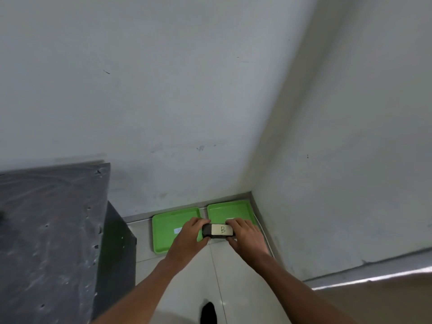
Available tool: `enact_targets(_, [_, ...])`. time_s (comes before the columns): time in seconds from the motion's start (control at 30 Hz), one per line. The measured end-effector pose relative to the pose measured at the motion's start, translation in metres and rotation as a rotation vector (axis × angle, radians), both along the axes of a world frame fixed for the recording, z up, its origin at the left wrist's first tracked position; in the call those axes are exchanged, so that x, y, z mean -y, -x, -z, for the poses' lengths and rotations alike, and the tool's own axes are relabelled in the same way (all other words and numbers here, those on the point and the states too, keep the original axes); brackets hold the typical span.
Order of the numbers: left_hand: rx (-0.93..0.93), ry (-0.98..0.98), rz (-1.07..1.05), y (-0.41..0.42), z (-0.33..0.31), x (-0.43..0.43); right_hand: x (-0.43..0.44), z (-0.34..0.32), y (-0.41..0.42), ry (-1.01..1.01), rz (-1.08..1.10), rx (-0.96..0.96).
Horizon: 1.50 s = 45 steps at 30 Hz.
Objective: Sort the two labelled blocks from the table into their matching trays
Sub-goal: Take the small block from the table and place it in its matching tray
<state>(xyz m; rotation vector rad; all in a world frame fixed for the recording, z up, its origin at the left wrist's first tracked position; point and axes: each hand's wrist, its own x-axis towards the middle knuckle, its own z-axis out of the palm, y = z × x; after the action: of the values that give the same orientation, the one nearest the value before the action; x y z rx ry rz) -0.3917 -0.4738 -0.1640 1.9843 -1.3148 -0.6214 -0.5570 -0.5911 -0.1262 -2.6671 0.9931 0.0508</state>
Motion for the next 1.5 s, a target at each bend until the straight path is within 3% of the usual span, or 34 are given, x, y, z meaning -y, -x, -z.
enact_targets(0.2, [-0.095,-0.104,-0.057,0.019,0.036,0.060,0.064,0.037,0.018,-0.035,0.032,-0.096])
enact_targets(0.5, [-0.130,-0.116,-0.127,0.043,0.108,0.142,0.153,0.114,0.028,-0.064,-0.023,-0.072])
enact_targets(0.67, [-0.157,-0.074,-0.184,0.048,0.199,0.175,0.185,0.209,0.030,-0.051,-0.049,-0.004])
enact_targets(1.1, [-0.073,0.000,-0.200,0.038,0.495,0.234,0.247,0.531,0.016,0.007,-0.086,0.166])
enact_targets(1.23, [-0.072,-0.020,-0.215,0.041,0.542,0.232,0.248,0.585,0.015,-0.002,-0.100,0.152])
enact_targets(1.5, [-0.106,-0.134,-0.221,0.026,0.586,0.262,0.280,0.633,0.003,-0.083,-0.098,0.079])
